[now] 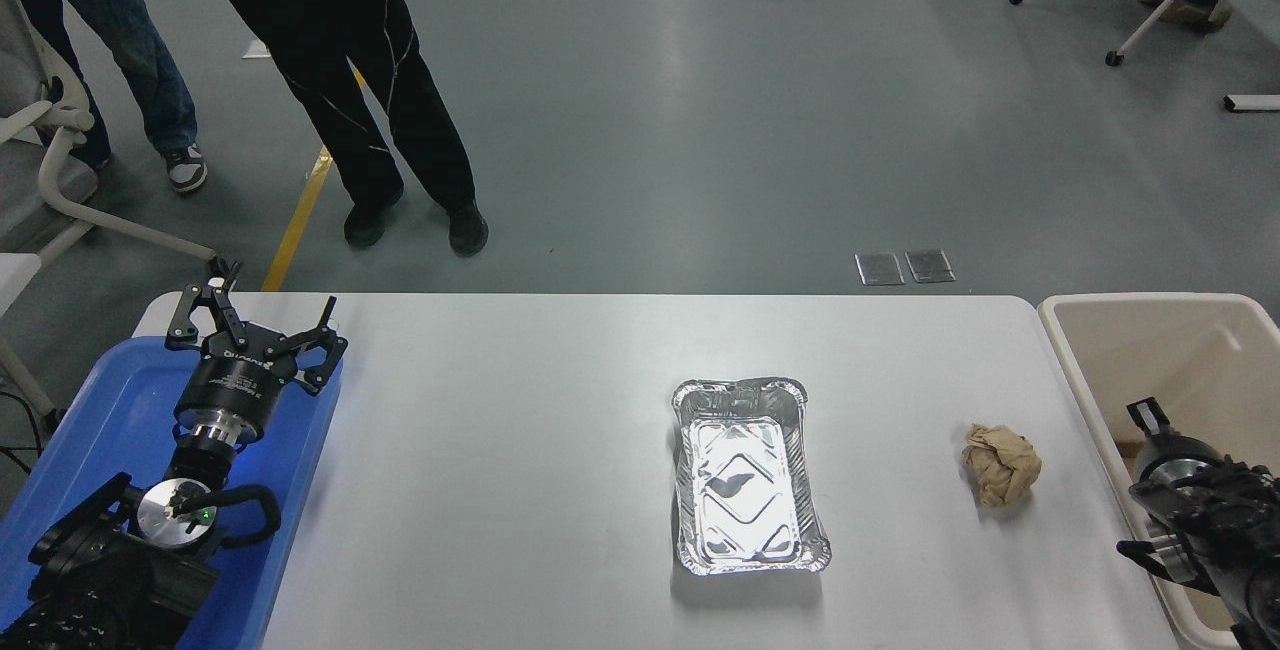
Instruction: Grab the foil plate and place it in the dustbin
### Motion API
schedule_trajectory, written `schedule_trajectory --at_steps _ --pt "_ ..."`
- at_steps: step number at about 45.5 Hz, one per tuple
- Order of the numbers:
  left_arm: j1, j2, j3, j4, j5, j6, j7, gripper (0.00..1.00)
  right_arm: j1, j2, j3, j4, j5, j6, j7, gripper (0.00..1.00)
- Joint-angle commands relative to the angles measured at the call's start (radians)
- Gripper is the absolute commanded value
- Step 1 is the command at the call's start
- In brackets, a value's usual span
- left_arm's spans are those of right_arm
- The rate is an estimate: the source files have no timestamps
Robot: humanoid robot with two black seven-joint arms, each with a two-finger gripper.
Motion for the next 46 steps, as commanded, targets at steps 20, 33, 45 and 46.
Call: schedule_trajectory --at_steps 20,33,45,46 --pt "-0.002 0.002 0.003 0.0 -0.001 0.0 0.0 0.99 -0.027 0.006 -0.009 0.004 -0.007 0.016 0.003 0.0" --pt "-0.002 0.002 0.003 0.0 -0.001 0.0 0.0 0.99 0.017 0.001 -0.052 0.013 -0.033 0.063 0.018 0.0" --pt "0.0 0.002 0.003 0.0 -0.001 0.0 0.0 0.99 0.143 -0.156 -0.182 0.195 -0.09 0.117 0.072 0.02" --pt "0.0 0.002 0.005 0.0 -0.001 0.0 0.0 0.99 0.177 -0.191 -0.205 0.252 -0.102 0.117 0.072 0.04"
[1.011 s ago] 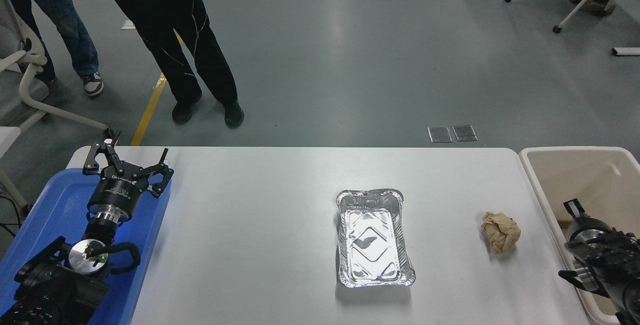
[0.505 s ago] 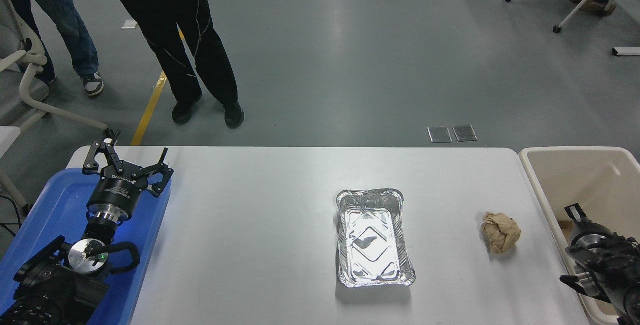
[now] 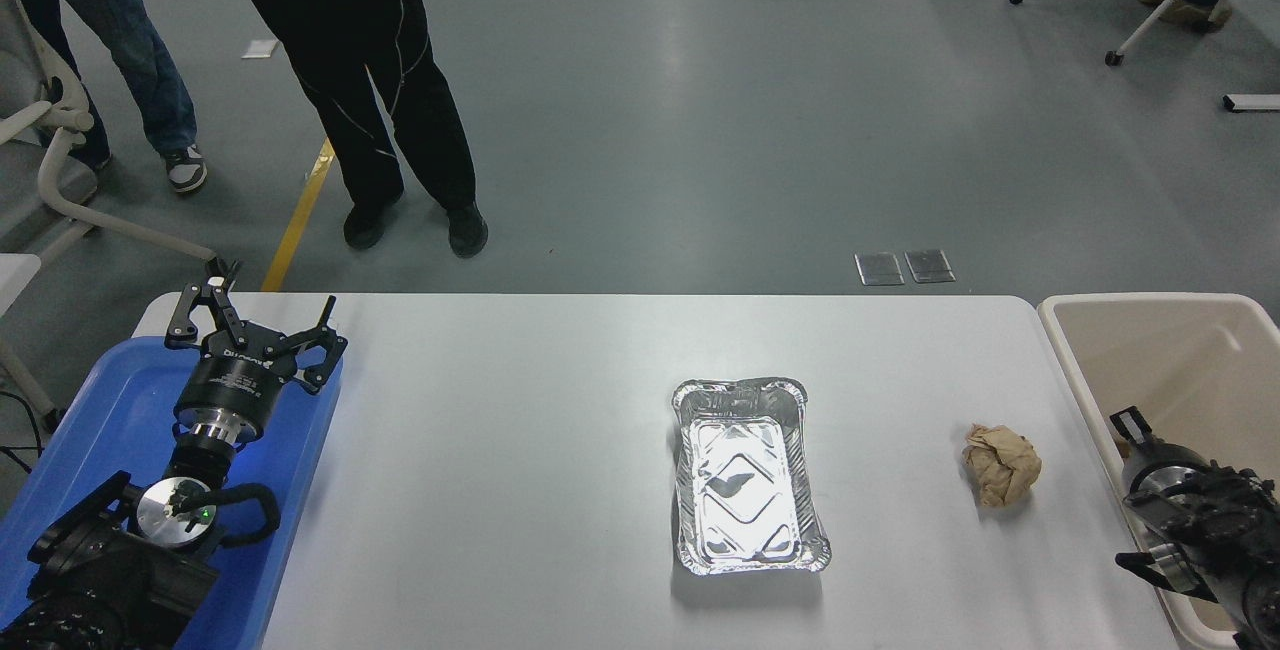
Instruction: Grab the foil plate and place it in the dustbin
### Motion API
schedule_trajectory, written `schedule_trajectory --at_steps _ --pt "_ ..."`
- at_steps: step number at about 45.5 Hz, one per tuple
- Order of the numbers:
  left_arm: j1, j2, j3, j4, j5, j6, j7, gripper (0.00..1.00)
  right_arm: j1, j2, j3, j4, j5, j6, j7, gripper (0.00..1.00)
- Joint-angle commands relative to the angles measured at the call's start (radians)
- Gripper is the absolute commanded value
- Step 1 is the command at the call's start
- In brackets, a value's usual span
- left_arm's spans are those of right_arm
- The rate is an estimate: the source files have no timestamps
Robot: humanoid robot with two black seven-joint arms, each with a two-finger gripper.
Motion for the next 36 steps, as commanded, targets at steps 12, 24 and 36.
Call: schedule_trajectory --at_steps 12,24,36 --pt "0.003 0.001 0.001 0.0 0.0 0.0 0.0 0.99 0.609 -0.258 -0.467 0.723 -0.082 0.046 0.033 0.34" --pt "0.0 0.003 0.004 0.0 0.002 0.0 0.002 0.99 1.105 -0.207 -0.754 1.145 -0.084 0.155 0.029 1.0" --pt "0.002 0.003 0.004 0.0 0.002 0.0 0.002 0.99 1.42 -0.158 -0.874 1.452 -0.084 0.31 0.029 1.0"
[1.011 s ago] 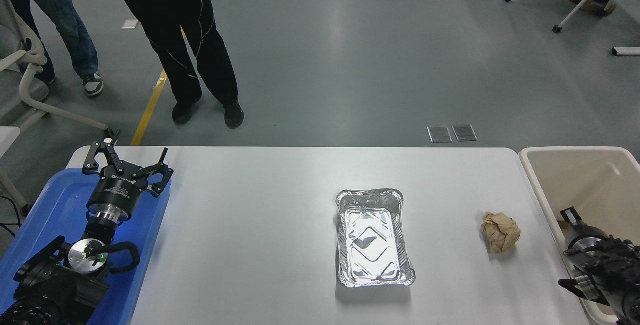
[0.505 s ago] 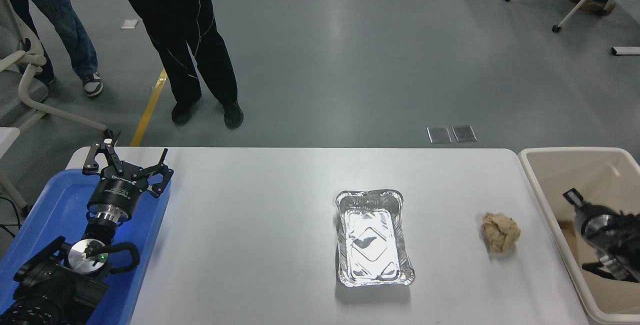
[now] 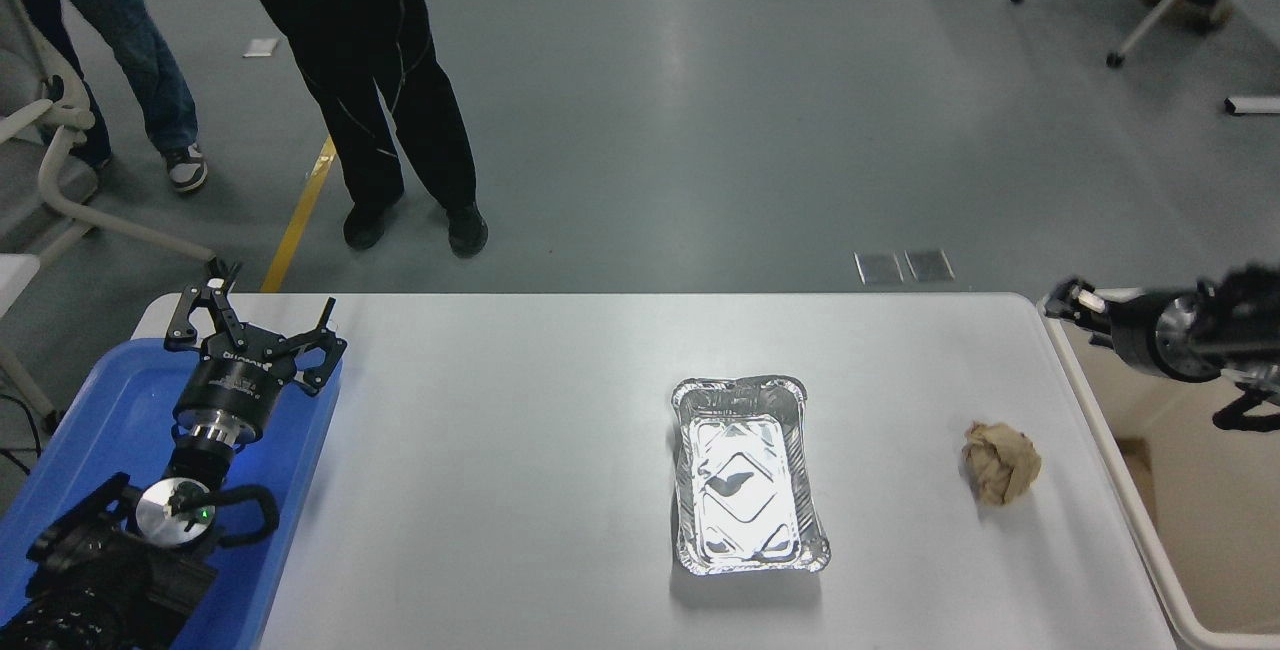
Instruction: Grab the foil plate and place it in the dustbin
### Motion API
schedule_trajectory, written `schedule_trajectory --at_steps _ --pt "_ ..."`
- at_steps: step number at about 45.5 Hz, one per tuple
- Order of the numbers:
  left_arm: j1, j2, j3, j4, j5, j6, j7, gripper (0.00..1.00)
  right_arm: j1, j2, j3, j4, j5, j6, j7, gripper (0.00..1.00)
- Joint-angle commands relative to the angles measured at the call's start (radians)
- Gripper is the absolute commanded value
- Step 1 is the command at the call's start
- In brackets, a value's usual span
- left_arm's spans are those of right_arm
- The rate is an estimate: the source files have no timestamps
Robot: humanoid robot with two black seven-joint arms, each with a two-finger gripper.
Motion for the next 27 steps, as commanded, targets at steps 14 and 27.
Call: schedule_trajectory --at_steps 14,27 --pt "0.0 0.0 0.0 0.0 0.0 0.0 -0.002 0.99 0.571 0.024 -0.261 0.385 -0.002 0.311 0.0 1.0" --pt "0.002 0.002 0.0 0.0 0.0 0.0 0.0 0.99 0.884 0.009 -0.259 0.385 -0.004 0.739 -0.017 1.0"
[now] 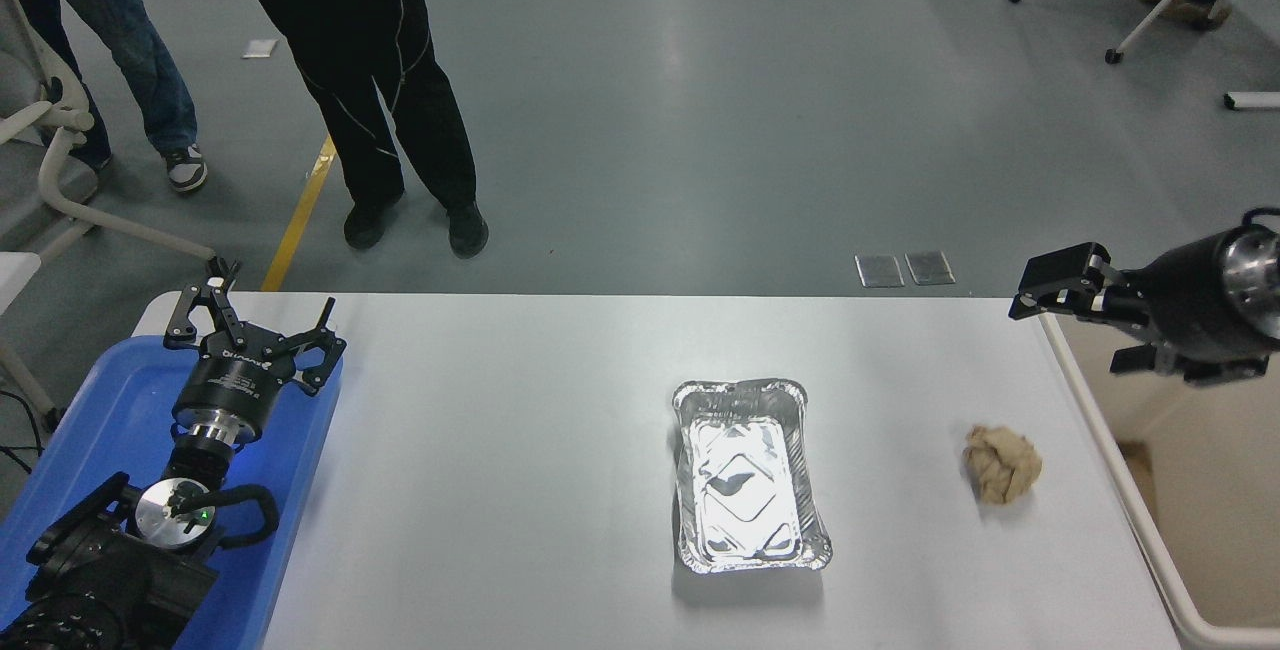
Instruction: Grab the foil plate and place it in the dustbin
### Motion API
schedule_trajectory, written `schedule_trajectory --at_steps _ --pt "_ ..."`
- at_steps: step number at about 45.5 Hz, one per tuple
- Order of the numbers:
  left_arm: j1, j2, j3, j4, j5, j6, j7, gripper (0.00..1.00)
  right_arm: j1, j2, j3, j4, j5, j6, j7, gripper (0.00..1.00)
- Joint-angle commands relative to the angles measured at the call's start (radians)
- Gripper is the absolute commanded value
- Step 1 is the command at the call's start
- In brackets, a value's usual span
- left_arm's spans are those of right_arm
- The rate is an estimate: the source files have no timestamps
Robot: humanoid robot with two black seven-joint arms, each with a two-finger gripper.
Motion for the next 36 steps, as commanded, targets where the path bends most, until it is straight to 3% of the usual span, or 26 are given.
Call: schedule_trajectory --at_steps 1,9,22,36 --pt "0.001 0.001 0.0 0.0 0.0 0.0 -0.001 0.99 0.261 0.001 -0.022 0.028 -0.001 0.316 -0.019 1.0" --pt "0.001 0.001 0.0 0.0 0.0 0.0 -0.001 0.99 0.301 0.004 -0.009 0.028 0.0 0.346 -0.091 1.0" --pt "0.001 0.001 0.0 0.0 -0.001 0.0 -0.001 0.99 0.274 0.017 -0.01 0.028 0.0 0.341 -0.097 1.0" --pt "0.001 0.0 0.0 0.0 -0.001 0.0 -0.001 0.99 -0.039 0.153 0.04 0.028 0.066 -0.055 -0.099 1.0"
